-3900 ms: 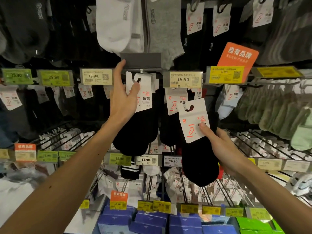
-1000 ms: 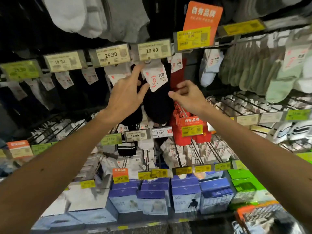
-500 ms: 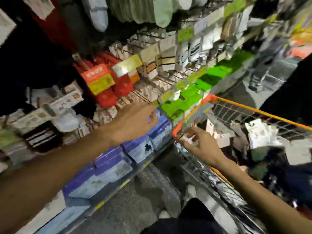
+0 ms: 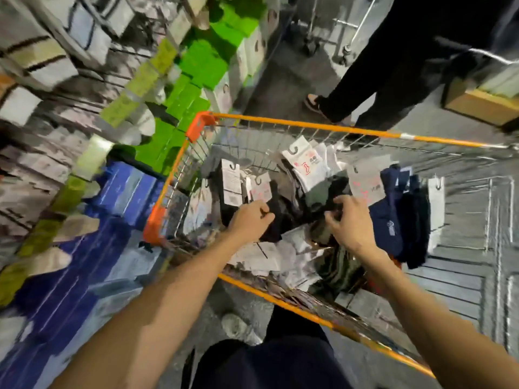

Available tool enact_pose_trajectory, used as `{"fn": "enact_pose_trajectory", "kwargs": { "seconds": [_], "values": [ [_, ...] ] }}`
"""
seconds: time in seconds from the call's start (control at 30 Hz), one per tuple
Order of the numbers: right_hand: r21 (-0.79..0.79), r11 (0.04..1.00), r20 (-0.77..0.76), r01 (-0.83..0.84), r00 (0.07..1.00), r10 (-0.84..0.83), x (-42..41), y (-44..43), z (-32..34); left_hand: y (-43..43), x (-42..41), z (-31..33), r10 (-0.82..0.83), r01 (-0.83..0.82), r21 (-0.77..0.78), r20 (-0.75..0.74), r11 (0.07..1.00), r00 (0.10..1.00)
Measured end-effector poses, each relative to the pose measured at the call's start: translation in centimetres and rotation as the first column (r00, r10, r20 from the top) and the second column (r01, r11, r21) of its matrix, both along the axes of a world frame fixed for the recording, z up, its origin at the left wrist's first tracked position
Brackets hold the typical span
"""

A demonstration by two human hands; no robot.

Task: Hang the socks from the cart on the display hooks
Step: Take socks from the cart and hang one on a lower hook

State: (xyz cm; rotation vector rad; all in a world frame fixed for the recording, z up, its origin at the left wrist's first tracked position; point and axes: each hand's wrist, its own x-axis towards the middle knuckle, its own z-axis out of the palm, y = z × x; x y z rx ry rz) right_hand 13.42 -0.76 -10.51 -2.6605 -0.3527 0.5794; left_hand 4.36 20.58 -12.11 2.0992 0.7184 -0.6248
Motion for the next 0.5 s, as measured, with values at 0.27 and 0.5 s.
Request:
{"fn": "enact_pose_trajectory", "kwargs": {
  "seconds": [0.27,0.5],
  "values": [
    [-0.136,0.946,0.424,0.295,0.880,-0.213,5.2,-2.7,-1.0,-4.5,10.2,-4.3,0.467,-0.472,-0.290,-0.090,0.833,0.880],
    [-0.010,0.956,0.149,0.294,0.946,-0.289,7.2,-4.2,-0.8,-5.1,14.2,-7.4,0.694,-0.686,-0.438,-0.174,0.581,0.699]
  ]
}}
